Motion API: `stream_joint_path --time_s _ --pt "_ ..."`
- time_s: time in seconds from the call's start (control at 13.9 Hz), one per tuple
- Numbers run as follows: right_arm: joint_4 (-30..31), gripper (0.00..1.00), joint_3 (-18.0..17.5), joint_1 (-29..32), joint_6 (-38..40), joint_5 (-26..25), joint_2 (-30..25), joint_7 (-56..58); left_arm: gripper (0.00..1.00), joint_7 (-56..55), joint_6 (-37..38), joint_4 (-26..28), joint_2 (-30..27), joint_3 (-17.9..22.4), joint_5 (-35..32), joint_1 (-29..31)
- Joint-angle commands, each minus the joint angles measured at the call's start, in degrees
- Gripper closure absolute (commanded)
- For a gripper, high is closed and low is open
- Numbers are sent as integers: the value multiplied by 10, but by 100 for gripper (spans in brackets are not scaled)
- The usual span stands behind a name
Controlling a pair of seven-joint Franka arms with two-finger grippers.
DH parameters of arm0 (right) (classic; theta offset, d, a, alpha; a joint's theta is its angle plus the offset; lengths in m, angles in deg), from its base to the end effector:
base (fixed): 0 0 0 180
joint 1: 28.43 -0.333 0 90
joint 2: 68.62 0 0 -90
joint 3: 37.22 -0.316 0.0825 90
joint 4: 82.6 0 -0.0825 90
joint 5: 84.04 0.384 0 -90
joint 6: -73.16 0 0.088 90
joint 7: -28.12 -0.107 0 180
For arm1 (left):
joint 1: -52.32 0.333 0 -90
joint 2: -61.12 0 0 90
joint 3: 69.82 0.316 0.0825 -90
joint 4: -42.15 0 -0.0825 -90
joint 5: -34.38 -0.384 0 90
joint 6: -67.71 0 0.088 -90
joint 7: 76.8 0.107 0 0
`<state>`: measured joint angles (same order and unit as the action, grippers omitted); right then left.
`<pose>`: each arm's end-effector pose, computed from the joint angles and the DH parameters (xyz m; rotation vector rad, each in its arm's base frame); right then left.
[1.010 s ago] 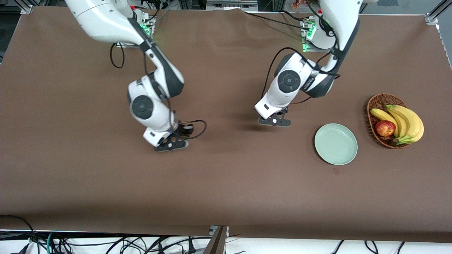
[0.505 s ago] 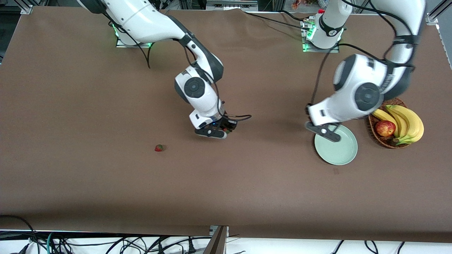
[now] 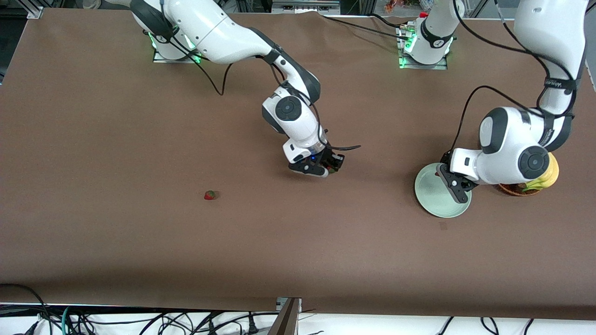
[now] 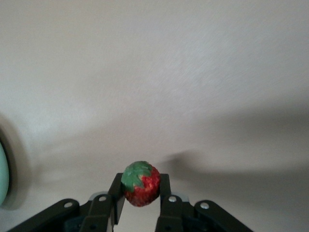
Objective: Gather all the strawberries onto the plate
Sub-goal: 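Release the strawberry onto the plate while the right gripper sets another down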
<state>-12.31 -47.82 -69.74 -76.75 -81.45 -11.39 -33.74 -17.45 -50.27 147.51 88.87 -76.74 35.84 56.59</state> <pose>0.5231 0.5900 0.2084 -2.6758 0.4370 -0.1108 0.6136 -0.0261 0.2479 2.5320 -1.4849 -0.2841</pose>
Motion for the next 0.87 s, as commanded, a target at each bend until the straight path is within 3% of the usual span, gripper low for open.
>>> stream_joint_path --time_s 0.0,0.07,0.14,0.22,0.36,0.51,0.79 --pt "-57 85 5 -20 -40 0 58 -6 83 26 -38 18 13 -7 -43 0" --pt "-57 41 5 -21 -48 0 61 -5 74 26 -39 19 12 -7 -44 1" --pt "-57 0 10 -21 -46 -4 60 2 53 27 -38 19 12 -8 -44 2" --pt "-57 0 20 -20 -39 -4 54 3 1 27 -38 19 11 -8 -44 2" --pt "-59 0 30 -2 60 -4 24 11 0 59 -30 15 3 -10 -41 7" --pt "-57 0 22 54 144 3 -31 81 0 51 10 6 -16 -12 -31 6" --pt "-52 0 17 148 309 3 -83 232 0 -55 53 -23 -16 -39 21 -15"
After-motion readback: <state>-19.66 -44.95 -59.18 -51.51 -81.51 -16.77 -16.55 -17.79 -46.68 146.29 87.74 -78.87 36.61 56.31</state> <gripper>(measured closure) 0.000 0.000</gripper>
